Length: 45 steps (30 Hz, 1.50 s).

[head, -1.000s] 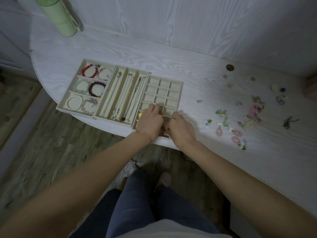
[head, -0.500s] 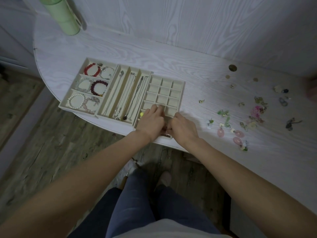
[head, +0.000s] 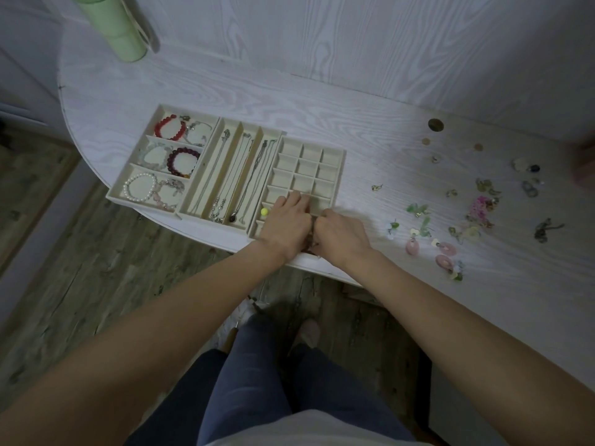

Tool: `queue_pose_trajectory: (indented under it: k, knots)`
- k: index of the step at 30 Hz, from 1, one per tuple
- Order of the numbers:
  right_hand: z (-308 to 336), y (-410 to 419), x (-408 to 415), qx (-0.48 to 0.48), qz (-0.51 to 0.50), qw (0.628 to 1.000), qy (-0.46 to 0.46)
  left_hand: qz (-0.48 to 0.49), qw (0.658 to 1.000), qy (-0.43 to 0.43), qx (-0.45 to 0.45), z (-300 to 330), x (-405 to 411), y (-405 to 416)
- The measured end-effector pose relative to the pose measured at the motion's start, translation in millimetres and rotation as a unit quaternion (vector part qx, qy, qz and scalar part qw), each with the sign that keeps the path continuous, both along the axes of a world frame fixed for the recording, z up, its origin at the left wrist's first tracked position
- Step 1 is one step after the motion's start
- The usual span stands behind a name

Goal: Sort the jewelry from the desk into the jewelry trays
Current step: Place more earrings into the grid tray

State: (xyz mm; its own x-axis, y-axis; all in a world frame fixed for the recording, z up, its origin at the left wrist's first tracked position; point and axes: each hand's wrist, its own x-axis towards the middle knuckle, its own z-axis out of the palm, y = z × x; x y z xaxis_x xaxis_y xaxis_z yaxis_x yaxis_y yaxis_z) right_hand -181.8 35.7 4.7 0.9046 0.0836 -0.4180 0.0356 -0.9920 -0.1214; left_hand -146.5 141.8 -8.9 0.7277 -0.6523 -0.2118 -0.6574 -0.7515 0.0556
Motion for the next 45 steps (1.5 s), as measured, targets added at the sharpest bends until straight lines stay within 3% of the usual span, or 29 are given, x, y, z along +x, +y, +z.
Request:
queue_pose_trajectory:
  k: [5, 13, 20, 34, 45]
  knots:
    - [-4, -3, -2, 0.019, -0.034, 0.999, 0.018, -0.044, 0.998, 0.034, -0.008, 3, 7, 20]
    - [-7, -1, -7, 0.025, -0.041, 0.999, 0.003, -0.123, 0.987, -0.005, 0.102, 6, 6, 29]
    - [-10, -3, -3, 0.025, -0.034, 0.998, 0.038, -0.112, 0.987, -0.009, 0.112, 12, 5, 24]
    - [-22, -2, 3, 0.111, -0.183, 0.973, 0.091, -0.116, 0.988, 0.004, 0.101, 8, 5, 28]
    - [-21, 2, 0, 0.070, -0.166, 0.981, 0.066, -0.120, 0.988, 0.002, 0.094, 4, 5, 29]
